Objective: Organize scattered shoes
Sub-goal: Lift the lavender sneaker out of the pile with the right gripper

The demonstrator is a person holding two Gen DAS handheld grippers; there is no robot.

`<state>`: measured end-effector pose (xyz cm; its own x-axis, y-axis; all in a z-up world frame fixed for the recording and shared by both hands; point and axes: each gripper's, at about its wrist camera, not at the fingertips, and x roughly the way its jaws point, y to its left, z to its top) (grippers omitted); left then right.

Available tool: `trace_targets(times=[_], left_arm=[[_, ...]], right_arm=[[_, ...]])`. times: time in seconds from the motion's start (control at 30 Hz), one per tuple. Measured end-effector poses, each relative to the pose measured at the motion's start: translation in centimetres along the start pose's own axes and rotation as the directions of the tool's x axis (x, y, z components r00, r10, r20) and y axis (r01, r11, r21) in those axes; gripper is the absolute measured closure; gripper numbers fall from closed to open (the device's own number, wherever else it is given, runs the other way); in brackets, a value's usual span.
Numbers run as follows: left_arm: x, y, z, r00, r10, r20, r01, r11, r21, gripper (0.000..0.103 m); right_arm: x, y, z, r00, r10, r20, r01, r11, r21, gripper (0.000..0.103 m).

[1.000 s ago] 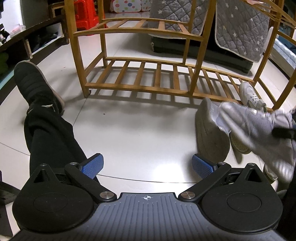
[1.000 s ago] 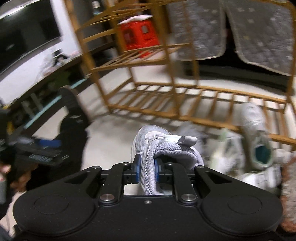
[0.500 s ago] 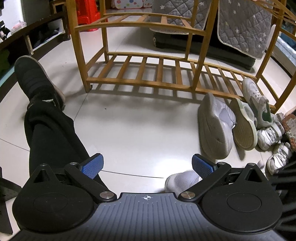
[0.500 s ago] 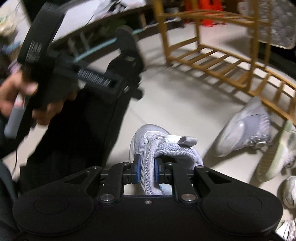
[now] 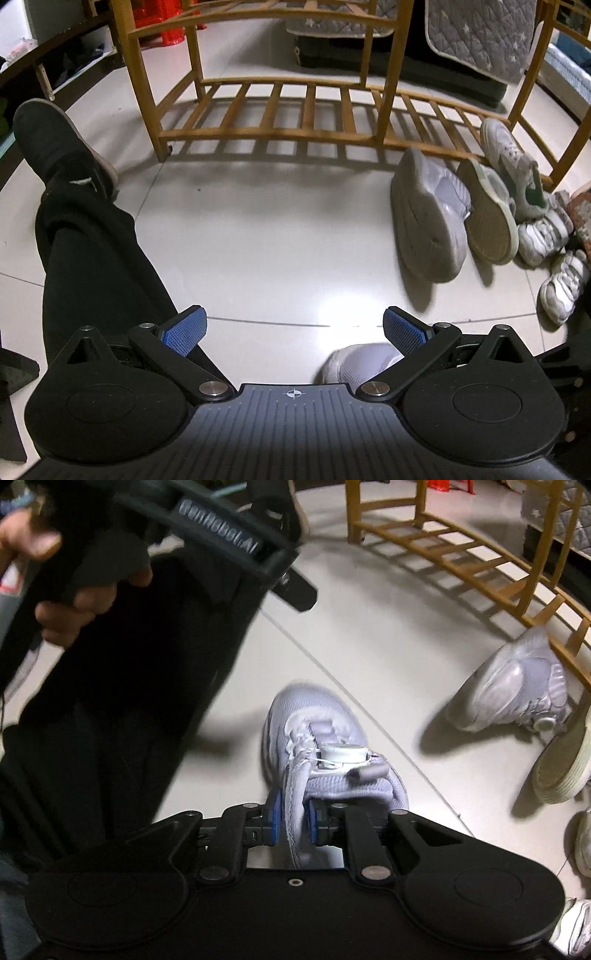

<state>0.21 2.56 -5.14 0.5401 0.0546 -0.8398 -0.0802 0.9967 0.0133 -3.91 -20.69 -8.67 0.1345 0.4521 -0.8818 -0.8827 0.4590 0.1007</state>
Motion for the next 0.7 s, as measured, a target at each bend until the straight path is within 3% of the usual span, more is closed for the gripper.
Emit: trace_targets(times=[0.3,0.37,0.5,0.57,0.7], left_arm=[[1.1,-0.3,-0.9,0.999,0.010,-0.044,-0.010,1.000,0.012,0.000],[1.3,-0.4,-1.2,0.998,0.020,-0.058,-0.019,1.000,0.014,0.000],[1.7,-0.2,-2.0,0.995,0.032,-0.090,-0.031,0.999,0.015,0.000],[1.8,-0.3,-2.3,0.995,0.040,-0.096,-0.038,0.999,0.019,0.000],[1.8,-0.8,-2.6,0.994,0.052,-0.100,-0.049,0.998,0.036,0.000]], right_arm=[[-1.5,0.4,-1.8,0.999,0.004,-0.035,-0.004,1.000,0.004,0.083],[-1.9,0.2,-1.9,0.999,-0.005,-0.034,0.005,1.000,0.000,0.072],[-4.0,-0.4,-2.4,1.000,-0.010,-0.024,0.010,1.000,0.007,0.065],[-4.8,-0.9,-2.4,1.000,-0.017,-0.020,0.017,1.000,0.010,0.050],[-5.7,-2.0,-2.2,0.997,-0.067,-0.024,0.067,0.998,-0.009,0.044]])
